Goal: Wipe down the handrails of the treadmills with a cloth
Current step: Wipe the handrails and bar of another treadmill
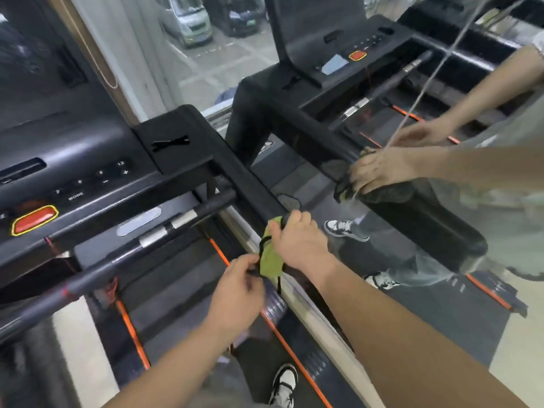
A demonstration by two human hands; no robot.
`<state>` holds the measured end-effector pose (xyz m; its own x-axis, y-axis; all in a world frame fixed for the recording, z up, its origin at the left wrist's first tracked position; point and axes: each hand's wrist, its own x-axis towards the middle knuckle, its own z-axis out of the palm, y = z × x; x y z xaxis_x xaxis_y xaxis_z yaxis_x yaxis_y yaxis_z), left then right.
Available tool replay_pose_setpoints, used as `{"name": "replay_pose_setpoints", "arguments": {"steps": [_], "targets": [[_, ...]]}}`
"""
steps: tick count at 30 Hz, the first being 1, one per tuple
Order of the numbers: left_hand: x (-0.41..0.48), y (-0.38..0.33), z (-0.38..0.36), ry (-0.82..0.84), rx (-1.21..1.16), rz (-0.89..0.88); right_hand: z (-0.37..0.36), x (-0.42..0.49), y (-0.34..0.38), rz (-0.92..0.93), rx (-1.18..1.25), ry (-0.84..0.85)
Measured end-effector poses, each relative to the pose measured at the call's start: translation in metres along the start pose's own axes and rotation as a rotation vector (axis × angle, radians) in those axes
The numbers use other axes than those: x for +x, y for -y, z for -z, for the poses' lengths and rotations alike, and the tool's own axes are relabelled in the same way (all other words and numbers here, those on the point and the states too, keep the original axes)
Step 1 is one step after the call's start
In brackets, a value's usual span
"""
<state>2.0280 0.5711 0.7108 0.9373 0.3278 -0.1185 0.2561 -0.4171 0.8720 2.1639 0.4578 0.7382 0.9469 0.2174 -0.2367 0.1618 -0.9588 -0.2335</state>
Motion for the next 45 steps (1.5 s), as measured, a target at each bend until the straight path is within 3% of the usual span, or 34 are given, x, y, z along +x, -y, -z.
{"name": "replay_pose_setpoints", "arguments": {"steps": [6,10,14,24,30,34,41,45], "targets": [[-0.017,-0.017,-0.027,-0.018,-0.004,0.009,-0.021,-0.085,-0.069,0.071,-0.101,-0.116],[-0.030,-0.025,-0.065,0.145,-0.019,-0.012,-0.036,-0.155,-0.130,0.041,-0.230,-0.214],[-0.040,-0.032,-0.077,0.161,0.021,-0.074,-0.033,-0.162,-0.131,-0.013,-0.284,-0.169],[-0.023,-0.034,-0.039,-0.056,0.138,-0.207,-0.009,-0.059,-0.050,-0.049,-0.008,-0.036],[-0.028,-0.053,-0.054,0.049,0.069,-0.216,-0.020,-0.147,-0.119,-0.079,0.040,-0.102],[-0.041,-0.067,-0.087,0.105,-0.023,-0.240,-0.037,-0.212,-0.171,-0.122,0.096,-0.284],[-0.054,-0.056,-0.085,0.111,-0.137,-0.141,-0.031,-0.216,-0.167,-0.223,0.220,-0.107],[-0.044,-0.041,-0.063,0.027,-0.162,-0.054,-0.009,-0.170,-0.144,-0.155,0.113,0.003]]}}
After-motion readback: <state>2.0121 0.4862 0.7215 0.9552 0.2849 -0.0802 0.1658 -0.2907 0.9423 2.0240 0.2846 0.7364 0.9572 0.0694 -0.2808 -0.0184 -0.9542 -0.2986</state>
